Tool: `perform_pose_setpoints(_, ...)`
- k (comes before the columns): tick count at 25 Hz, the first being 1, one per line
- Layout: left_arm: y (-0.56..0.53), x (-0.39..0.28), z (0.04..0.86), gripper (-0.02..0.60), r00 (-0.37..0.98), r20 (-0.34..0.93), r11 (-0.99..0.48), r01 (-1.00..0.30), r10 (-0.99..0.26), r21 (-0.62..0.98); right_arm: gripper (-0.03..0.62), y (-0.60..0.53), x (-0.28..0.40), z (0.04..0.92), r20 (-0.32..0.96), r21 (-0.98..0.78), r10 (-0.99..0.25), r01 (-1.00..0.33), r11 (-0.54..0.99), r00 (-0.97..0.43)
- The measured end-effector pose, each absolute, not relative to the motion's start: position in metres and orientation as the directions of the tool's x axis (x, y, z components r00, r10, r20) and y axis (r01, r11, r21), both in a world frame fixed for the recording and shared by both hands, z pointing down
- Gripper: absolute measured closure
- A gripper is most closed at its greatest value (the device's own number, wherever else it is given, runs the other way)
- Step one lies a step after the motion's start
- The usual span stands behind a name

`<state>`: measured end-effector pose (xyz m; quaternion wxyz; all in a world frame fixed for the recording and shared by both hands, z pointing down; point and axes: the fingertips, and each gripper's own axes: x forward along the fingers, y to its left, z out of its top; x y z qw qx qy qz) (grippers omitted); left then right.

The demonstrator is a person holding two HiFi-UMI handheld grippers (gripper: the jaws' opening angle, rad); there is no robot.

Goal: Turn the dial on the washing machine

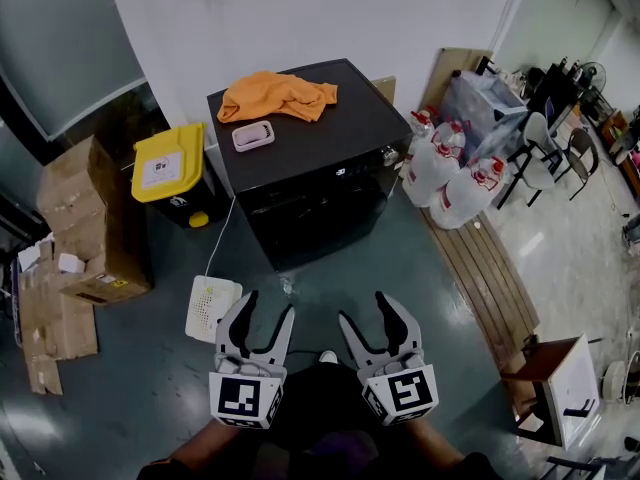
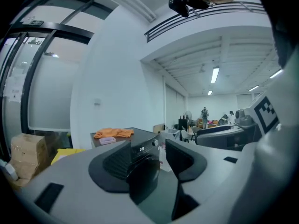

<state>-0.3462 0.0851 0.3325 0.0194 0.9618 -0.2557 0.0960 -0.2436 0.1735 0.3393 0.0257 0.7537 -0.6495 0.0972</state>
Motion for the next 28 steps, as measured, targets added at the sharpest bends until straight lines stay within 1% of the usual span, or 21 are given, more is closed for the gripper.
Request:
perform_pose_setpoints(1, 0.085, -0.343, 0.334, 0.342, 0.847, 0.204, -0.867, -0.499, -0.491, -0.018, 0.307, 0.175, -0.239, 0.339, 0.179, -0.077, -0.973, -0.984, -0.16, 0.144)
perform_pose_setpoints(2, 0.085, -0.341, 0.335, 0.321, 0.844, 0.208, -0.865, -0.502, -0.495, -0.024, 0.295, 0.177, -0.235, 0.34, 0.179, -0.069, -0.972, -0.984, -0.166, 0.151)
perform_pose_setpoints(5, 0.085, -0.335, 0.334, 0.295, 0.841, 0.203, -0.861, -0.508, -0.502, -0.025, 0.275, 0.181, -0.223, 0.342, 0.183, -0.058, -0.968, -0.981, -0.188, 0.174)
perform_pose_setpoints(15, 0.106, -0.302, 0.337, 0.288, 0.856, 0.224, -0.881, -0.474, -0.465, -0.018, 0.27, 0.202, -0.191, 0.352, 0.214, -0.046, -0.957, -0.976, -0.212, 0.198)
perform_pose_setpoints(20, 0.11, -0.291, 0.343, 0.29, 0.861, 0.239, -0.889, -0.458, -0.45, -0.025, 0.27, 0.214, -0.176, 0.362, 0.235, -0.041, -0.942, -0.966, -0.256, 0.239)
perform_pose_setpoints(28, 0.106, -0.254, 0.353, 0.29, 0.888, 0.25, -0.919, -0.394, -0.386, -0.019, 0.272, 0.215, -0.159, 0.371, 0.262, -0.04, -0.927, -0.956, -0.289, 0.269)
